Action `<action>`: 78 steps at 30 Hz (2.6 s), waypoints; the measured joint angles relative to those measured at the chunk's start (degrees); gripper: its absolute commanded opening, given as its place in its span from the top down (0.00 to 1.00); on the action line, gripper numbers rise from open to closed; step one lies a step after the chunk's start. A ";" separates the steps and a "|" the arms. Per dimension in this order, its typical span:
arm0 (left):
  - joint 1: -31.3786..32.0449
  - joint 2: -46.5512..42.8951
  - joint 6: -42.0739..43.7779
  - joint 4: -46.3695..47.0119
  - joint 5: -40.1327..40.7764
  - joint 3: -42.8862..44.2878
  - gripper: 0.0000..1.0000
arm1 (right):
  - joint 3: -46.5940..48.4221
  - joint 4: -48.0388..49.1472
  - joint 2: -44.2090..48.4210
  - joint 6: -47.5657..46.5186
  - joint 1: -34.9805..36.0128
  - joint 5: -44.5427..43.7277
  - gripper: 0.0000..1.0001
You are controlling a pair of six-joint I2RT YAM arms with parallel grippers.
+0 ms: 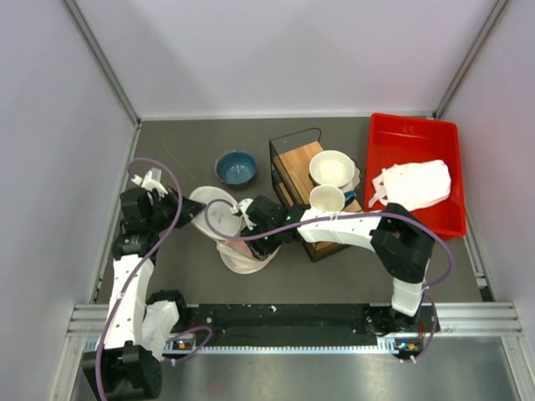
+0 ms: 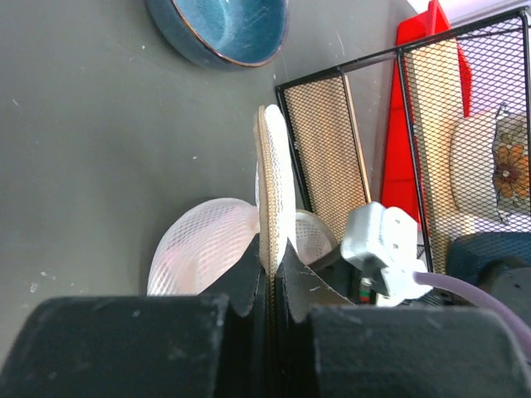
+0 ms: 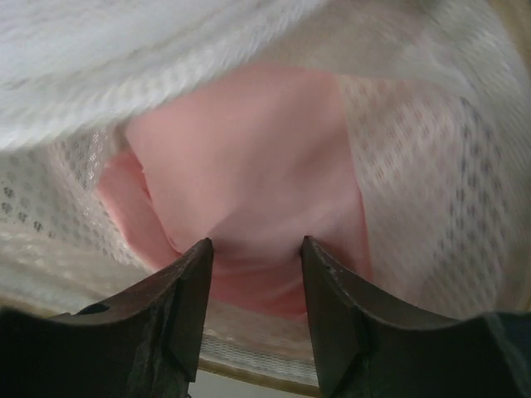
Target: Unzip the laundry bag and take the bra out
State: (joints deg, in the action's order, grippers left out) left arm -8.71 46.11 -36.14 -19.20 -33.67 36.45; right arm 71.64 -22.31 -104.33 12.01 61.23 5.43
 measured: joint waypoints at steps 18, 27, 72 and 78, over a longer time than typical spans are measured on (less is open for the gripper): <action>0.79 -0.42 0.09 3.65 2.54 -7.58 1.00 | -0.85 4.42 -2.93 2.64 0.00 -5.57 1.00; 0.79 2.84 -0.24 5.09 3.72 -6.75 1.00 | -1.29 3.48 6.32 1.16 0.04 -6.97 1.00; 1.18 -1.38 0.92 -1.25 -0.11 14.36 1.00 | 23.43 13.84 2.23 4.66 -4.68 -8.24 1.00; 1.36 -0.48 0.96 -0.96 -1.53 10.60 1.00 | 26.80 12.02 2.08 5.05 -4.74 -8.41 1.00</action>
State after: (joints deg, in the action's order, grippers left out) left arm -7.35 45.63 -35.18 -20.16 -35.20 47.05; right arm 98.43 -10.28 -102.26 17.06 56.49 -2.98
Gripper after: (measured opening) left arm 0.047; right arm 0.005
